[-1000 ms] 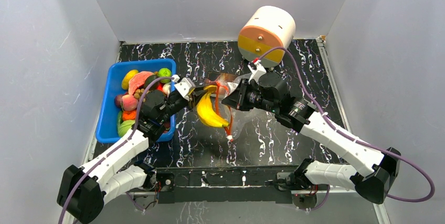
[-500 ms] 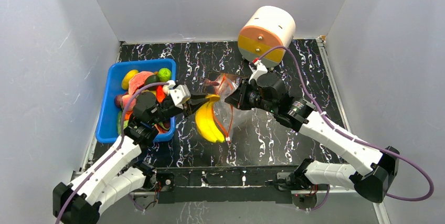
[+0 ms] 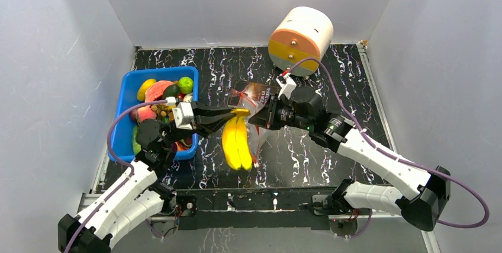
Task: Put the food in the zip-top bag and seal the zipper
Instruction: Adjust the fake fruit in the zipper food storage bag.
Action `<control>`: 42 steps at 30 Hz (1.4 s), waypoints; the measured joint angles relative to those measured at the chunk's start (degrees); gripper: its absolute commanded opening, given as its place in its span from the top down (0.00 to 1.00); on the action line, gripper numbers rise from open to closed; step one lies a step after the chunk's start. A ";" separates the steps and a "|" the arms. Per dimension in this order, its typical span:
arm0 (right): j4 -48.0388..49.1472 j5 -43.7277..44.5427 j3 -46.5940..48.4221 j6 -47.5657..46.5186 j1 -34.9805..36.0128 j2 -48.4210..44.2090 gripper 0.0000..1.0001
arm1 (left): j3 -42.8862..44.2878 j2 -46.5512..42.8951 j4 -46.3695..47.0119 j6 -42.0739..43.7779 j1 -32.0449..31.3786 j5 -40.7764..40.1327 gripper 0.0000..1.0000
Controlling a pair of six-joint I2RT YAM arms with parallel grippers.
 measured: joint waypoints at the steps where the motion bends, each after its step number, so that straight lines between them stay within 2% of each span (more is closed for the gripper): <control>1: 0.20 -0.98 -0.44 0.35 0.00 -0.26 1.00 | -0.02 0.39 2.05 -0.81 0.02 -0.04 1.00; 11: 7.80 -11.32 -5.03 6.16 0.00 -2.16 1.00 | -0.44 5.20 15.93 -4.55 0.02 -4.00 1.00; 20: 11.78 -15.91 -7.74 10.82 -0.24 -2.71 1.00 | -4.74 5.31 19.63 -1.36 -0.02 -10.45 1.00; 28: 11.63 -15.54 -7.74 11.87 -0.31 -3.78 1.00 | -6.80 2.05 15.98 3.89 -0.02 -13.51 1.00; 42: 18.08 -14.25 -7.56 16.57 -0.28 -5.22 1.00 | -5.05 0.85 -2.73 15.28 -0.04 -15.39 1.00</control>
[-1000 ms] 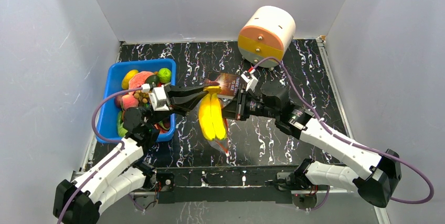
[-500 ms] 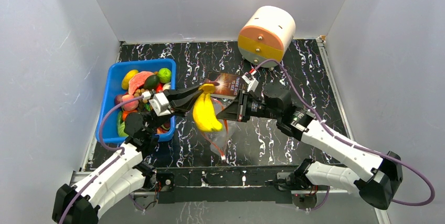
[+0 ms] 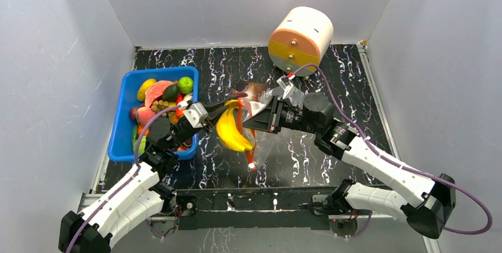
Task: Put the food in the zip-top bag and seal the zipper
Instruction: Adjust the fake fruit in the zipper food storage bag, then place the fake fruit in the zipper food storage bag.
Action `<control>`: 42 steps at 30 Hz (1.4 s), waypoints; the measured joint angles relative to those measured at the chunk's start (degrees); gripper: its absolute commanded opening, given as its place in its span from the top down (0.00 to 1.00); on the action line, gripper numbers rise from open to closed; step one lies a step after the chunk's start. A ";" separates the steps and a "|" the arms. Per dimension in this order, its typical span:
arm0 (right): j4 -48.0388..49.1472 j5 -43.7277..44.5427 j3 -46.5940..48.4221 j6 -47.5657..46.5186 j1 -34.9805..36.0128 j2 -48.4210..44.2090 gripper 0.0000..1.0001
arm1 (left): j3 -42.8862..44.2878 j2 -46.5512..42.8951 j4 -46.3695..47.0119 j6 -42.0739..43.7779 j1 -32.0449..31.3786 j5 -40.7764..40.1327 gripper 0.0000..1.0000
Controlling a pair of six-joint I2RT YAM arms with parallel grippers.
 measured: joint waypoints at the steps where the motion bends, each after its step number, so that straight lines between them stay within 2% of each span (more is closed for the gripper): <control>1: 0.07 0.02 0.02 0.15 0.00 0.11 1.00 | 0.37 0.00 -1.55 1.03 0.00 -0.76 1.00; 7: 0.04 0.48 0.46 0.13 0.00 0.72 1.00 | 1.81 -0.20 -7.98 5.20 0.00 -6.16 1.00; 14: -0.04 4.37 0.59 0.63 0.00 2.78 1.00 | 5.29 1.09 -12.50 5.49 -0.07 -12.74 1.00; 20: 1.92 10.56 0.57 6.14 0.00 7.10 1.00 | 7.37 3.54 -15.72 4.94 -0.33 -18.21 1.00; 26: 5.46 12.98 1.05 10.75 0.24 14.47 1.00 | 8.17 5.27 -19.23 6.23 -0.44 -23.71 1.00; 30: 7.30 15.34 1.66 13.86 1.01 17.05 1.00 | 11.69 8.02 -23.69 7.78 -0.74 -29.09 1.00; 36: 8.61 20.17 3.30 15.17 2.80 17.64 1.00 | 14.75 10.34 -27.04 9.40 -1.03 -36.33 1.00; 42: 8.02 23.34 3.32 14.84 3.98 17.64 1.00 | 16.55 12.55 -28.85 9.53 -1.05 -39.71 1.00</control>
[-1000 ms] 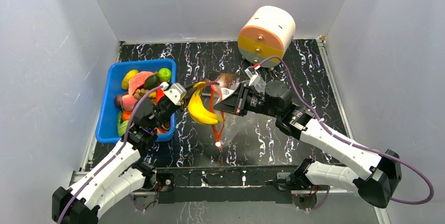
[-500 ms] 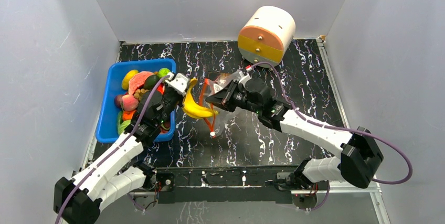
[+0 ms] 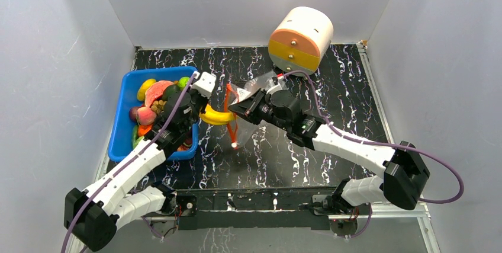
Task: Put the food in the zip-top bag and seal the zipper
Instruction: Place the fake fruit in the zipper food storage bag.
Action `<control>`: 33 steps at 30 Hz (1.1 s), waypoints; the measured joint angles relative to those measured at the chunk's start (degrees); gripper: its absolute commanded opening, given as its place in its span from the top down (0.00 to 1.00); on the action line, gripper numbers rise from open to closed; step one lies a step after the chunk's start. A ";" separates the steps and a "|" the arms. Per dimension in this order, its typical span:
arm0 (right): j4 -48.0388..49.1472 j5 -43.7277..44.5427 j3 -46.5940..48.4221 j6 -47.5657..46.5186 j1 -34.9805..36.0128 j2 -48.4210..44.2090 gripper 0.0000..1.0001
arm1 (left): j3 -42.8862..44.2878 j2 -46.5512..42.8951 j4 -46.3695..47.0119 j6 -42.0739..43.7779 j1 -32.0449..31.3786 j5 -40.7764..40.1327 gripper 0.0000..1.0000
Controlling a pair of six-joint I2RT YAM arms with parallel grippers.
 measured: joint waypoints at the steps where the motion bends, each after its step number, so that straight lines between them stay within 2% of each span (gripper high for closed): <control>1: -0.48 0.66 0.00 -0.20 0.17 0.00 1.00 | 0.37 0.46 -0.22 -0.13 -0.02 -0.48 1.00; 9: -2.67 5.64 0.02 -1.33 2.23 0.46 1.00 | 1.92 1.66 -0.76 -2.93 -0.04 -2.71 1.00; 17: -0.94 6.84 3.58 -0.94 5.75 8.02 1.00 | 2.60 1.66 -3.34 -10.80 -1.01 -1.55 1.00; 25: 0.85 12.68 6.16 0.31 8.33 10.27 1.00 | 2.91 1.22 -5.97 -14.95 -1.92 -3.43 1.00; 33: 1.81 14.64 10.64 0.20 8.66 13.99 1.00 | 8.83 0.09 -13.64 -25.94 -1.92 -4.17 1.00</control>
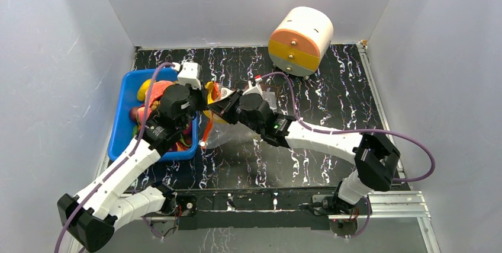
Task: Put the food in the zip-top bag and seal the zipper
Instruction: Place the fake fruit in the zipper food storage bag.
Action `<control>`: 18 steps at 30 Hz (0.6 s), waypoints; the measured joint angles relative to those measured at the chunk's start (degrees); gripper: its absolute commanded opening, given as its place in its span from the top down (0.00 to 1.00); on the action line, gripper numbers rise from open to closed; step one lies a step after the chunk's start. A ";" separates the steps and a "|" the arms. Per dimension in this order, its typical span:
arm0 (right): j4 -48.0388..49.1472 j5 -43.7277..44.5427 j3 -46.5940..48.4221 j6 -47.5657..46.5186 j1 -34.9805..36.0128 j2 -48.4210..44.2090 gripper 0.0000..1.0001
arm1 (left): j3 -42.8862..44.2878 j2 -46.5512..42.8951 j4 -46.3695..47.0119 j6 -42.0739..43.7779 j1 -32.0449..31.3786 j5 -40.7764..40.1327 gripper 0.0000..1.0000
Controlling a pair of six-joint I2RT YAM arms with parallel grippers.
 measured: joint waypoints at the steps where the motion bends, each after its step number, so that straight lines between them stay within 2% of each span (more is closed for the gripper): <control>1: 0.02 0.00 0.28 -0.13 -0.04 0.07 1.00 | 0.63 -0.42 -0.81 -1.62 0.00 -0.11 1.00; 4: 0.44 0.00 0.70 -0.37 -0.09 0.07 1.00 | 1.68 -2.16 -3.65 -7.10 0.00 -0.50 0.98; 9: 1.31 -1.57 0.17 -2.43 -0.63 -0.85 1.00 | 1.68 -4.96 -7.30 -13.88 0.00 -0.59 0.70; 13: 1.77 -6.99 -0.59 -5.01 -3.48 -3.93 1.00 | -0.63 -10.40 -4.61 -18.14 -0.02 2.95 0.50; 18: 2.23 -12.85 -4.42 -6.21 -6.54 -8.96 1.00 | -0.79 -14.86 -0.37 -21.14 -0.02 12.41 0.40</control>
